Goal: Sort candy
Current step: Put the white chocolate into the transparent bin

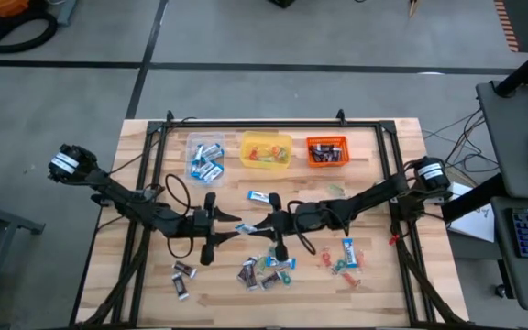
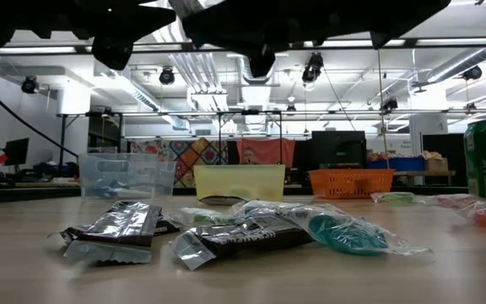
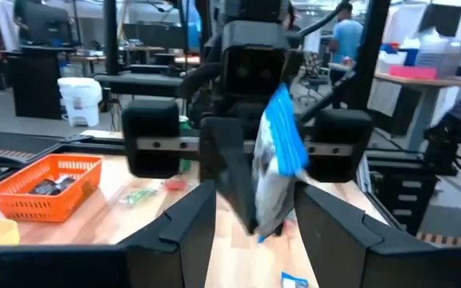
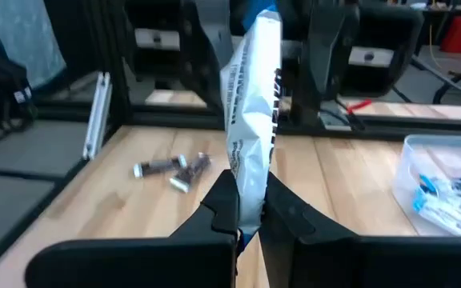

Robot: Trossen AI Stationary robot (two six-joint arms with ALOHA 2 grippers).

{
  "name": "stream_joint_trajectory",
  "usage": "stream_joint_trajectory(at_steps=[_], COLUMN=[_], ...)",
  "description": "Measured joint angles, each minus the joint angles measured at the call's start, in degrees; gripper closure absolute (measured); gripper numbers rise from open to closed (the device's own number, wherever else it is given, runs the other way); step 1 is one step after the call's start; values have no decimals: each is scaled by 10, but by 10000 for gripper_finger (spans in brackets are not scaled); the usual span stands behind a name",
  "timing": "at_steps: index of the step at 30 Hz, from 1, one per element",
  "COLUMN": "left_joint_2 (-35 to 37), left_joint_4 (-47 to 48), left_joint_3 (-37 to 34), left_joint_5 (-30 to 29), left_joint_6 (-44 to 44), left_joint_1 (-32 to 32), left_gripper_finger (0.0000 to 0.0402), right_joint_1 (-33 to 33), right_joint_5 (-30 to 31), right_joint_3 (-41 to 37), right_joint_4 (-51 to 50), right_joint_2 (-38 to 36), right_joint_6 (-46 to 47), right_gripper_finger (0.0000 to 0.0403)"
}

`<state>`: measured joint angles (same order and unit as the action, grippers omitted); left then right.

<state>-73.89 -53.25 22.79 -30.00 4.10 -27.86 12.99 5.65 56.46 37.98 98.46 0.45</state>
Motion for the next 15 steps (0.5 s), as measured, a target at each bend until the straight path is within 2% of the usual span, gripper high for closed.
stream_joint_trajectory(at_steps=[9, 15], left_joint_2=[0, 0], left_joint_4=[-2, 29], left_joint_3=[0, 0], left_joint_5=[25, 40], left_joint_6=[-6, -4], left_joint_1=[0, 0], left_gripper_finger=[246, 246], right_joint_1=[-4, -5], right_joint_5=[2, 4], right_joint_3=[6, 6], right_joint_4=[1, 1], right_joint_2=[9, 8], right_joint_6=[-2, -5], right_gripper_finger=[390, 390])
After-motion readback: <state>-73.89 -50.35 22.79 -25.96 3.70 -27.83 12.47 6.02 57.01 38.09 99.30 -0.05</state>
